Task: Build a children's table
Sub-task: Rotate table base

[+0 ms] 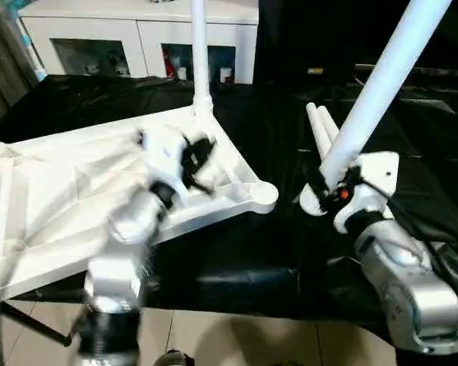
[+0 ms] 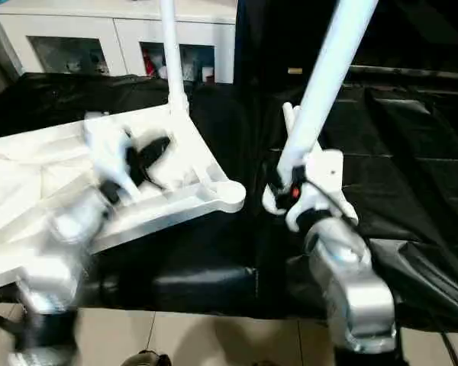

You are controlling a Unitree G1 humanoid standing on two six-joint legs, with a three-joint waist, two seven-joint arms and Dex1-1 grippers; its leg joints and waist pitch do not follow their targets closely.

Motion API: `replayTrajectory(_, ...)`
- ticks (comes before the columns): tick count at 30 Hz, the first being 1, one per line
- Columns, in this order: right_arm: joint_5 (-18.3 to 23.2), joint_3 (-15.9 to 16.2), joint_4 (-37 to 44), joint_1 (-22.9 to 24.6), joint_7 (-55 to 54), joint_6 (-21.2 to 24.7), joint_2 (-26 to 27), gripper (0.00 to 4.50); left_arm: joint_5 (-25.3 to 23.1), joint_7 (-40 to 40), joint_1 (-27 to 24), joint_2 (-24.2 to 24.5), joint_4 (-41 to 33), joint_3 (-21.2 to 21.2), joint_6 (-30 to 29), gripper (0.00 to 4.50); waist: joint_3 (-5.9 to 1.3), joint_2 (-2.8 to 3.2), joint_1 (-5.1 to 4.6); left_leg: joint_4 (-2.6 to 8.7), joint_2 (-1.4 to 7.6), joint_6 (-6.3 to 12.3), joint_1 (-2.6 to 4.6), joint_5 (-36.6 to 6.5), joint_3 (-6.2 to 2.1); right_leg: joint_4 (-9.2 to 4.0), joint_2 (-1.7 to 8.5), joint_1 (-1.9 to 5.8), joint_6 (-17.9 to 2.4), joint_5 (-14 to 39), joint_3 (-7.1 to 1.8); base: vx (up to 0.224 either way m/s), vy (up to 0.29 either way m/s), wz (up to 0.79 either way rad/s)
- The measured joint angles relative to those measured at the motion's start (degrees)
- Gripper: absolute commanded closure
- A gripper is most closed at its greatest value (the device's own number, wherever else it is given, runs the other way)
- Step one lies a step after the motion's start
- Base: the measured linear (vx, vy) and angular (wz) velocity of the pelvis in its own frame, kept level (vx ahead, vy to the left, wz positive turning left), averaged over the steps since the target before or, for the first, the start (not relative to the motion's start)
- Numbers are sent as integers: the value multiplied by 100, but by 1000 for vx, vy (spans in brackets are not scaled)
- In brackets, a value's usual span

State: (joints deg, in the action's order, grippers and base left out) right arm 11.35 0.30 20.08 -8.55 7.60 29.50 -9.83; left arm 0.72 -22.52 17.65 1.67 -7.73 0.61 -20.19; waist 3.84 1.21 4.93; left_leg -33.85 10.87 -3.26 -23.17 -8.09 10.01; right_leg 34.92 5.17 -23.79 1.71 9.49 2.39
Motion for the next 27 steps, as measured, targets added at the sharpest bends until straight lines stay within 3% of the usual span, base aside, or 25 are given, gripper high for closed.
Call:
replayTrajectory(2, -122, 128, 7, 40, 5, -53, -81, 261, -111, 96, -16, 6, -10, 135, -11, 369, -2, 2, 4, 3, -17, 0, -39, 0, -41, -3, 15, 13, 0, 0, 41, 0, 0, 0)
replayTrajectory(3, -210, 150, 59, 158, 1, -104, -109, 261, -162, 183, -20, -24, -69, 209, -92, 369, -19, 35, -25, 5, -68, 1, -115, 0, -183, -38, 59, 47, 0, 0, 174, 0, 0, 0)
replayTrajectory(5, -255, 178, 67, 234, 1, -108, -111, 261, -178, 299, -64, -61, -184, 208, -178, 369, -17, 59, -52, 18, -110, 2, -161, -1, -338, -92, 127, 105, -1, 1, 376, 10, -13, 45)
replayTrajectory(6, -256, 194, 67, 229, 6, -109, -107, 261, -191, 368, -103, -60, -231, 197, -228, 369, -11, 80, -50, 15, -112, 2, -193, -1, -396, -108, 160, 146, -8, 6, 485, 23, -16, 49)
replayTrajectory(8, -244, 179, 67, 239, 16, -118, -55, 261, -215, 485, -204, -75, -257, 161, -312, 369, 2, 124, -63, 23, -101, 7, -171, -6, -451, -167, 185, 272, -2, 34, 633, 8, -27, 43)
replayTrajectory(11, -171, 175, 82, 226, 30, -140, 63, 261, -217, 605, -293, -69, -270, -4, -393, 369, 75, 180, -57, 29, -51, 15, 102, -33, -386, -197, 135, 495, 22, 134, 613, 2, -9, 12)
replayTrajectory(12, -171, 165, 85, 224, 30, -151, 55, 261, -216, 627, -289, -42, -309, -6, -398, 369, 89, 188, -71, 44, -30, 14, 181, -35, -353, -123, 110, 582, 6, 250, 559, 0, 0, 0)
replayTrajectory(13, -172, 146, 90, 229, 29, -156, 52, 261, -216, 636, -288, -40, -341, 10, -399, 369, 104, 155, -73, 61, -36, 14, 249, -35, -298, 39, 104, 579, -33, 401, 449, 0, 0, 0)
replayTrajectory(14, -173, 129, 90, 231, 29, -161, 41, 261, -216, 645, -290, -43, -351, 42, -404, 369, 116, 113, -90, 71, -52, 13, 332, -35, -238, 98, 102, 587, -37, 448, 333, 55, -32, 2)
replayTrajectory(15, -175, 119, 89, 241, 30, -182, 10, 261, -216, 650, -300, -65, -368, 87, -419, 369, 135, 73, -127, 44, -72, -46, 429, -184, -162, 90, 95, 595, -13, 454, 288, 55, -32, 2)
replayTrajectory(16, -176, 120, 89, 234, 33, -203, 6, 261, -216, 651, -307, -71, -392, 102, -422, 369, 132, 63, -123, 9, -73, -66, 443, -325, -133, 68, 112, 600, -12, 457, 294, 67, -35, -4)
replayTrajectory(17, -176, 105, 95, 229, 37, -251, -4, 261, -215, 658, -304, -73, -428, 134, -438, 369, 106, 96, -124, -69, -69, -26, 409, -549, -131, -7, 142, 643, -10, 459, 331, 114, 2, -26)
replayTrajectory(18, -178, 62, 94, 240, 42, -258, -13, 261, -210, 662, -299, -89, -455, 182, -454, 369, 96, 110, -127, -56, -66, 40, 355, -594, -175, -55, 135, 680, -10, 459, 374, 114, 2, -26)
replayTrajectory(19, -178, 15, 95, 255, 46, -260, -11, 261, -207, 664, -292, -103, -456, 240, -477, 369, 61, 150, -159, -53, -50, 29, 355, -587, -180, -84, 126, 692, -10, 459, 395, 144, 23, -22)
replayTrajectory(22, -217, -27, 95, 257, 63, -268, -59, 261, -173, 690, -293, -112, -462, 262, -546, 369, -5, 161, -256, -45, -12, -22, 337, -472, -189, -145, 92, 695, -4, 455, 387, 109, 28, -8)
replayTrajectory(24, -255, 54, 95, 252, 126, -270, -119, 261, -154, 728, -293, -109, -462, 229, -588, 369, -90, 169, -310, -55, -5, 7, 353, -371, -206, -181, 47, 700, -6, 433, 323, 134, 42, -4)
replayTrajectory(25, -266, 81, 100, 265, 155, -274, -172, 261, -150, 741, -279, -110, -459, 230, -596, 369, -114, 184, -347, -75, -92, 75, 257, -383, -303, -255, 71, 777, 45, 411, 403, 154, 59, 20)
replayTrajectory(27, -362, 135, 92, 263, 175, -280, -306, 261, -135, 771, -271, -151, -487, 250, -599, 369, -144, 215, -345, -90, -173, 230, 165, -437, -480, -442, 140, 924, 105, 444, 654, 156, 57, 53)
